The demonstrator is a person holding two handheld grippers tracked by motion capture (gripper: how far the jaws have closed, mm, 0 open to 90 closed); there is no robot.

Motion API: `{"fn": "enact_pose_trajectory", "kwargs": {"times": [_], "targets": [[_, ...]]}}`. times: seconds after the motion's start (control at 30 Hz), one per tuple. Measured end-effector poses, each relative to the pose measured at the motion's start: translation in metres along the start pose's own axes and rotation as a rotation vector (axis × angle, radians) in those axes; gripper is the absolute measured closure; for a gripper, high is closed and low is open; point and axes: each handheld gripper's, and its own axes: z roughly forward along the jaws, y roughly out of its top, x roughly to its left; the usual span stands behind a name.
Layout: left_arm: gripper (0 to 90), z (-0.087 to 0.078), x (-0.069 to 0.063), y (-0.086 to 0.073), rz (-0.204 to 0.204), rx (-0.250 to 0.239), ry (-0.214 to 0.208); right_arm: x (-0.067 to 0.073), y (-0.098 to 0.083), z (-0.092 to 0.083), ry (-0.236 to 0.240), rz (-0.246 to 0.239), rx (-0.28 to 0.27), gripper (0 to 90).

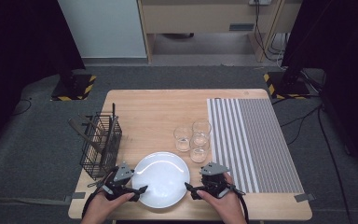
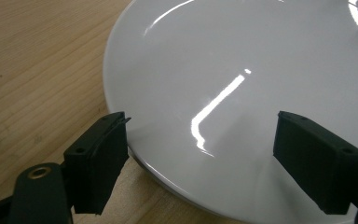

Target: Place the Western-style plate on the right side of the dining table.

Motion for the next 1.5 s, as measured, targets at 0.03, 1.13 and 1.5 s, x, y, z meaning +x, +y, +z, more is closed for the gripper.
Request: {"fn": "enact_pose_trajectory", "kwargs": {"times": [0.03,1.13,1.5], "targets": [[17.1,0.0000,-0.0003,0.0001,0.005,0.003,0.001,0.0000,0.0000,0.0000,0.000,-0.001,0.000,13.0],[15.4,0.0064,-0.0069,0.0035,0.038,0.004,0.004,-0.0040,-0.0018,0.0014,-0.013,0.011,-0.005,12.7],[15.4,0.0085,-0.0094,0.0049,0.050,0.006,0.003,-0.0034,-0.0015,0.0020,-0.020,0.015,-0.007,13.1]]}}
